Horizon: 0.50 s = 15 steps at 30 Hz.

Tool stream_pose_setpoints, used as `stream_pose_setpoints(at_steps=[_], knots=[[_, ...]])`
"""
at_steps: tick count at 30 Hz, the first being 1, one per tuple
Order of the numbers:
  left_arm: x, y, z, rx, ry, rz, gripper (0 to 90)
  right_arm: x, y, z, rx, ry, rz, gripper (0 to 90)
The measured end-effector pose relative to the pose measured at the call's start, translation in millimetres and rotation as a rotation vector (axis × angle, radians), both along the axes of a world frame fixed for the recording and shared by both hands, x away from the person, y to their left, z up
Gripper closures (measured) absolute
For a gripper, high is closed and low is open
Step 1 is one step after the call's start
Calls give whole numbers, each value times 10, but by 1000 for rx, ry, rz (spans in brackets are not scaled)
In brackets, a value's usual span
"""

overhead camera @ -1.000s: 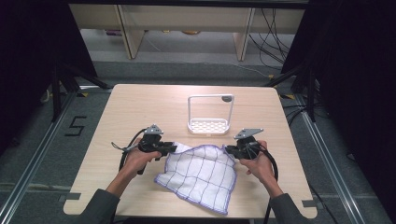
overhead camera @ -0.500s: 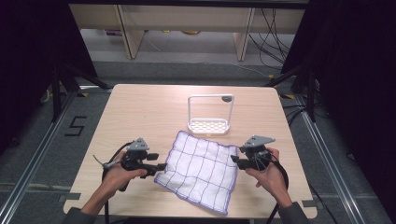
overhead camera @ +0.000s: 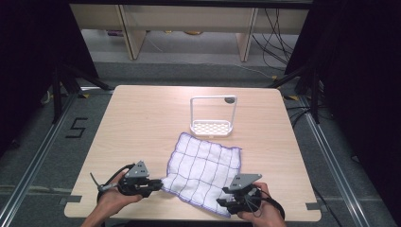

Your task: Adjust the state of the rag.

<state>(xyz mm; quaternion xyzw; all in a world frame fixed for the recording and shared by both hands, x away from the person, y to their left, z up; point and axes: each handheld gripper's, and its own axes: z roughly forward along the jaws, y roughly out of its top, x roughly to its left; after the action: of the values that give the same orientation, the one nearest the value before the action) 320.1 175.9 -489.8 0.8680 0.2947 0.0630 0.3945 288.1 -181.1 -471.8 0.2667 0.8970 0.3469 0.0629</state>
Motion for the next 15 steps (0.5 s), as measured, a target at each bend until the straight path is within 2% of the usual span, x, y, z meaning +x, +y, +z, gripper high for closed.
stream_pose_setpoints(at_steps=[1, 2, 3, 4, 6, 7, 8, 9, 10, 11, 13, 14, 15], knots=[[-9, -3, -1, 23, 0, -17, 843, -15, 11, -14, -26, 5, 14, 578], [-32, -21, -3, 27, 2, -31, 851, -26, 28, -49, -37, 2, 20, 587], [-38, -21, 3, 48, -3, -49, 854, -31, 49, -119, -79, 15, 35, 609], [-60, -43, -4, 45, -8, -45, 854, -31, 49, -119, -79, 15, 35, 609], [-89, -55, -5, 81, -15, -75, 854, -34, 57, -184, -106, 23, 30, 632], [-114, -72, -14, 60, -5, -71, 857, -1, 57, -245, -132, 20, 64, 650], [-126, -73, -15, 71, -9, -90, 862, -9, 24, -228, -144, 10, 60, 758], [-149, -81, -23, 70, -3, -90, 862, -9, 24, -228, -144, 10, 60, 758], [-167, -80, -23, 79, -4, -106, 865, -5, 12, -231, -147, -2, 79, 809], [-193, -89, -29, 71, 2, -111, 870, -12, -10, -219, -165, -5, 63, 855], [-250, -99, -30, 62, 6, -127, 869, 20, -55, -225, -165, -11, 101, 872], [-279, -113, -35, 47, 11, -122, 865, 31, -122, -193, -212, -38, 97, 877], [-311, -122, -31, 50, 10, -132, 865, 31, -122, -193, -212, -38, 97, 877]])
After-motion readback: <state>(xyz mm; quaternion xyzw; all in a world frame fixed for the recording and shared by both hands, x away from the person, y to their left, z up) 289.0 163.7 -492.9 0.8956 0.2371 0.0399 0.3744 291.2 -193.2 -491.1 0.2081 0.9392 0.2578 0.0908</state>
